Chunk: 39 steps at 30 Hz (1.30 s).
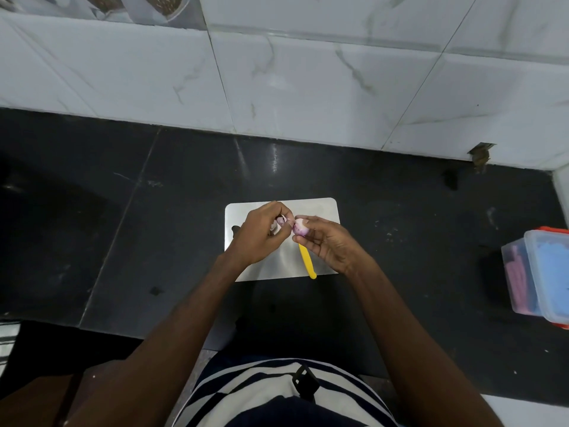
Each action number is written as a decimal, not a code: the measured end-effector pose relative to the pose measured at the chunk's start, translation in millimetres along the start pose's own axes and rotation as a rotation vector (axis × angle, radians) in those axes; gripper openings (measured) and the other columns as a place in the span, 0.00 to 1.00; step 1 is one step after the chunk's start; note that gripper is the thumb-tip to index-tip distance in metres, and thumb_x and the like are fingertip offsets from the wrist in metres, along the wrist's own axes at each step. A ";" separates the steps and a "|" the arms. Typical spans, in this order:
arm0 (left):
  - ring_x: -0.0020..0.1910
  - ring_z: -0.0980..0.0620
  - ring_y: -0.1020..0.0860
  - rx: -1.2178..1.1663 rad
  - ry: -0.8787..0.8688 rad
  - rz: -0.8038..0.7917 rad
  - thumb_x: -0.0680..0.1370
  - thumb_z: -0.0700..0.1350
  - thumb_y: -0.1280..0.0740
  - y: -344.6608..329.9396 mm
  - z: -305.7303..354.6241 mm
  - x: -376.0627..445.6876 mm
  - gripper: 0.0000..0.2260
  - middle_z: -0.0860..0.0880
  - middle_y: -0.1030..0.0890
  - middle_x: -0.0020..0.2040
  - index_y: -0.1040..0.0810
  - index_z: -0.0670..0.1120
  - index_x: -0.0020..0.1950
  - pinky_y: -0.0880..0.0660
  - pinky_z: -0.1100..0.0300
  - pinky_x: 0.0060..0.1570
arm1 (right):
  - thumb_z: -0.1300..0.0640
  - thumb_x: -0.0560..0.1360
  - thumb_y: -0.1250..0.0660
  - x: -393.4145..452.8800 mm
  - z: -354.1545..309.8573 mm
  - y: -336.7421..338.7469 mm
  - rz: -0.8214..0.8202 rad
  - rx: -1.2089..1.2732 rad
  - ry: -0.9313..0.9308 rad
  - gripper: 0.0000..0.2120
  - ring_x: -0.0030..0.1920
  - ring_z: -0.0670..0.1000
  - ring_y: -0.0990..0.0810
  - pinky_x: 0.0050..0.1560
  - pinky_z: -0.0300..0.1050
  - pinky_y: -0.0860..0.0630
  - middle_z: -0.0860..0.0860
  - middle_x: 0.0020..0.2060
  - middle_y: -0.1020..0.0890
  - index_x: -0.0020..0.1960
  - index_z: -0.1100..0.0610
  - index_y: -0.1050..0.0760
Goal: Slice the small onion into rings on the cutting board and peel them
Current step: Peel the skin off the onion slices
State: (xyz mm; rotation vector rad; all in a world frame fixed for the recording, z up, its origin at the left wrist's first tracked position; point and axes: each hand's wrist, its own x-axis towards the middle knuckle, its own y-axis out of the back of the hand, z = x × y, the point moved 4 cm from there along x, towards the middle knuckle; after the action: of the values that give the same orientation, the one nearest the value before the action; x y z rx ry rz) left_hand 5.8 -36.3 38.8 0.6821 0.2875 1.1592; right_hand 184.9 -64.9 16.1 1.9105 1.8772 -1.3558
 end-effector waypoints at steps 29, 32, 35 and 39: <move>0.48 0.58 0.13 -0.315 0.191 0.038 0.84 0.42 0.28 -7.7 -13.6 3.7 0.06 0.54 0.13 0.53 0.14 0.45 0.59 0.12 0.57 0.44 | 0.66 0.77 0.27 -14.1 22.9 -13.5 0.219 0.189 0.037 0.13 0.45 0.55 0.13 0.46 0.43 0.15 0.63 0.49 0.14 0.60 0.70 0.18; 0.54 0.55 0.13 -0.355 0.237 -0.003 0.86 0.44 0.32 -12.9 -12.7 3.0 0.09 0.54 0.14 0.59 0.15 0.47 0.64 0.13 0.58 0.51 | 0.66 0.77 0.28 -16.0 22.3 -9.6 0.223 0.192 0.033 0.14 0.44 0.56 0.14 0.44 0.44 0.15 0.64 0.48 0.14 0.62 0.71 0.20; 0.55 0.53 0.13 -0.413 0.281 -0.063 0.88 0.44 0.35 -15.9 -7.3 -1.0 0.10 0.56 0.15 0.61 0.15 0.50 0.64 0.14 0.59 0.52 | 0.67 0.77 0.28 -18.9 21.0 -5.8 0.193 0.177 0.044 0.14 0.43 0.55 0.14 0.43 0.44 0.15 0.64 0.49 0.14 0.61 0.70 0.19; 0.52 0.51 0.13 -0.464 0.350 -0.105 0.88 0.42 0.37 -17.0 -1.8 -1.3 0.11 0.55 0.15 0.61 0.15 0.52 0.64 0.14 0.55 0.53 | 0.68 0.77 0.30 -21.4 16.9 -3.3 0.150 0.120 0.074 0.07 0.42 0.53 0.14 0.45 0.43 0.15 0.62 0.46 0.14 0.54 0.68 0.16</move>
State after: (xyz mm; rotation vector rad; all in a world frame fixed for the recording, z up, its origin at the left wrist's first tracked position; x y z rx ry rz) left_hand 16.9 -40.8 26.5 0.0547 0.3288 1.1870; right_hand 177.8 -90.8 21.8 2.1386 1.6792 -1.3978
